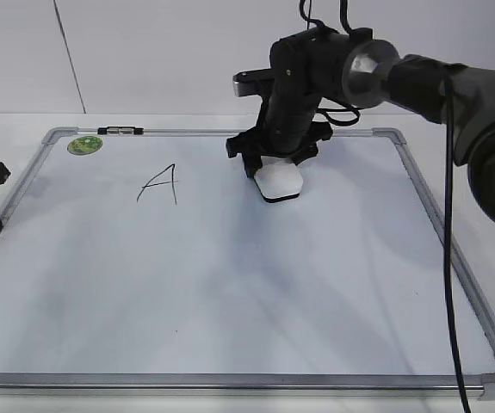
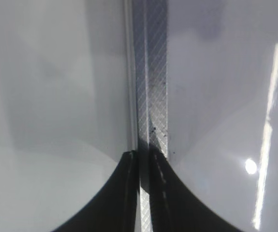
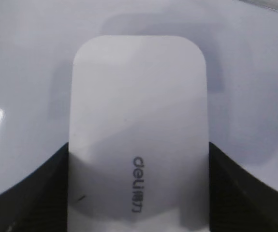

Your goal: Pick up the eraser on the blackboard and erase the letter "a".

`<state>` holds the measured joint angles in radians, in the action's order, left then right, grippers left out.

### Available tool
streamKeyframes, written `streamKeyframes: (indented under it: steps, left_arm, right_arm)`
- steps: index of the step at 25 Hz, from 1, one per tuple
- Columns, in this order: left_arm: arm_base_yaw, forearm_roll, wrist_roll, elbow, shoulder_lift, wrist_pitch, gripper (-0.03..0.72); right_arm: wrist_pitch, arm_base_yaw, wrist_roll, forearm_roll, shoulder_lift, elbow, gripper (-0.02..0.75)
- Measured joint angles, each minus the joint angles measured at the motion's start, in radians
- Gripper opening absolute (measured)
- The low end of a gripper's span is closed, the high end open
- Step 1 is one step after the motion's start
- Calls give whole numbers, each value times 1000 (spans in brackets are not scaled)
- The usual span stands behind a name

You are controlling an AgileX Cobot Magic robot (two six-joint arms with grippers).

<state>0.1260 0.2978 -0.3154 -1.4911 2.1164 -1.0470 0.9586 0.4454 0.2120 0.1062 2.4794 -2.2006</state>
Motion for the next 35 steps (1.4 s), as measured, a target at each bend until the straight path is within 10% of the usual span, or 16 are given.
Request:
streamKeyframes:
  steps: [19,35]
  left_arm:
    - [0,0,0,0,0,-2,18]
    - [0,1,0,0,0,-2,18]
  right_arm:
    - [-16,142,-74,-16,0,0,548]
    - [13,-3,-55,-6,0,-2,548]
